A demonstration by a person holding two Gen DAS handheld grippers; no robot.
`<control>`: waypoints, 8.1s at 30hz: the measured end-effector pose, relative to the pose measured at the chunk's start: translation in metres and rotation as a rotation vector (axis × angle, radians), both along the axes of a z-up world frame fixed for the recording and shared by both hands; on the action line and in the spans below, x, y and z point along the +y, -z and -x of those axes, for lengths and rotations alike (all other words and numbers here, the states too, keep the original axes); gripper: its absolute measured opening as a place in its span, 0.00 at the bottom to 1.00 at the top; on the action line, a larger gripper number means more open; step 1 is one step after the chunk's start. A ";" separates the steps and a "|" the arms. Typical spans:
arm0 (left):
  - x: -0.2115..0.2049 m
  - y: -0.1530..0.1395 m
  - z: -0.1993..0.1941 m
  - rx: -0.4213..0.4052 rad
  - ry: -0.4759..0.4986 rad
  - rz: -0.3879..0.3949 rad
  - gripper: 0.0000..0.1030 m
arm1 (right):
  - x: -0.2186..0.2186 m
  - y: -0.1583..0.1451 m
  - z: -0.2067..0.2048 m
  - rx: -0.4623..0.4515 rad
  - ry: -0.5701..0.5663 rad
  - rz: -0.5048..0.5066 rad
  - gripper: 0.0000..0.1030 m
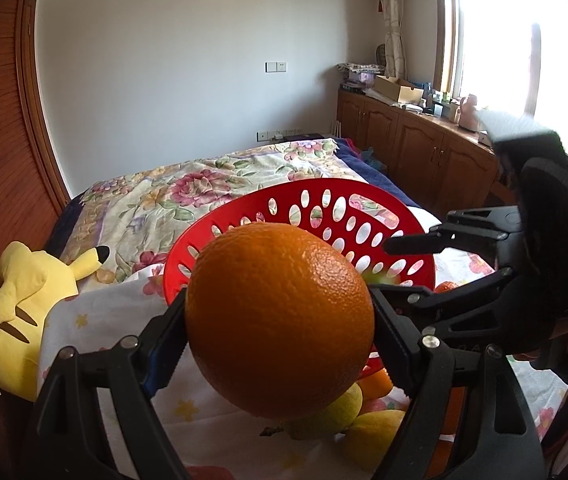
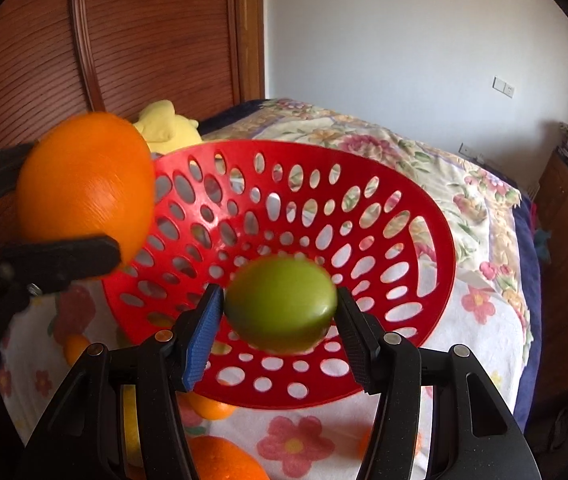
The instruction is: Organize fruits
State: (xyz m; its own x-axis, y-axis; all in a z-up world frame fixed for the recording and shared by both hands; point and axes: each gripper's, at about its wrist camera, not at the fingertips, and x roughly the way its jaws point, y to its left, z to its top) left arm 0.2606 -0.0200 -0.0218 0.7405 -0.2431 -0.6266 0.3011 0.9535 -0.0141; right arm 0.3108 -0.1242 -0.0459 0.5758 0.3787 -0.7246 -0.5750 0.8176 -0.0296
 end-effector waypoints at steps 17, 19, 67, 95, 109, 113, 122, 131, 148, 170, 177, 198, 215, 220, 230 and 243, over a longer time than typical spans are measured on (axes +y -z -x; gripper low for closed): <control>-0.027 0.019 -0.021 0.060 0.029 -0.071 0.81 | -0.037 -0.024 0.024 -0.090 0.062 -0.094 0.55; -0.032 0.021 -0.022 0.069 0.034 -0.079 0.81 | -0.041 -0.024 0.027 -0.093 0.067 -0.103 0.55; -0.050 -0.006 0.016 0.025 0.048 -0.054 0.83 | -0.075 -0.036 0.093 -0.132 0.166 -0.184 0.61; 0.025 0.079 0.107 0.080 -0.032 -0.004 0.83 | -0.047 0.034 0.146 -0.039 0.219 -0.166 0.69; 0.037 0.107 0.111 0.116 -0.062 0.049 0.83 | -0.036 0.053 0.140 -0.041 0.225 -0.089 0.82; 0.039 0.108 0.112 0.118 -0.076 0.058 0.83 | -0.024 0.057 0.142 -0.082 0.217 -0.023 0.86; 0.039 0.107 0.112 0.111 -0.087 0.041 0.71 | -0.025 0.059 0.140 -0.083 0.213 -0.007 0.81; 0.039 0.109 0.102 0.163 -0.071 0.001 0.47 | -0.026 0.060 0.149 -0.111 0.207 -0.001 0.80; 0.041 0.120 0.097 0.208 -0.086 -0.002 0.45 | -0.031 0.061 0.148 -0.114 0.204 -0.017 0.81; 0.034 0.086 0.129 0.109 -0.067 0.042 0.37 | -0.030 0.062 0.150 -0.115 0.204 -0.014 0.81; 0.031 0.089 0.125 0.110 -0.071 0.038 0.37 | -0.033 0.056 0.147 -0.062 0.166 -0.042 0.79; 0.023 0.087 0.129 0.103 -0.054 0.028 0.37 | -0.042 0.052 0.157 -0.022 0.136 -0.028 0.80; 0.018 0.083 0.130 0.094 -0.037 0.035 0.37 | -0.036 0.056 0.146 -0.024 0.124 -0.013 0.80; 0.017 0.077 0.132 0.081 -0.033 0.038 0.37 | -0.040 0.055 0.147 -0.035 0.137 -0.039 0.79; 0.016 0.065 0.131 0.057 -0.029 0.054 0.37 | -0.047 0.024 0.149 -0.066 0.127 -0.091 0.79; 0.008 0.031 0.118 -0.010 0.015 0.076 0.37 | -0.058 -0.038 0.135 -0.131 0.094 -0.217 0.79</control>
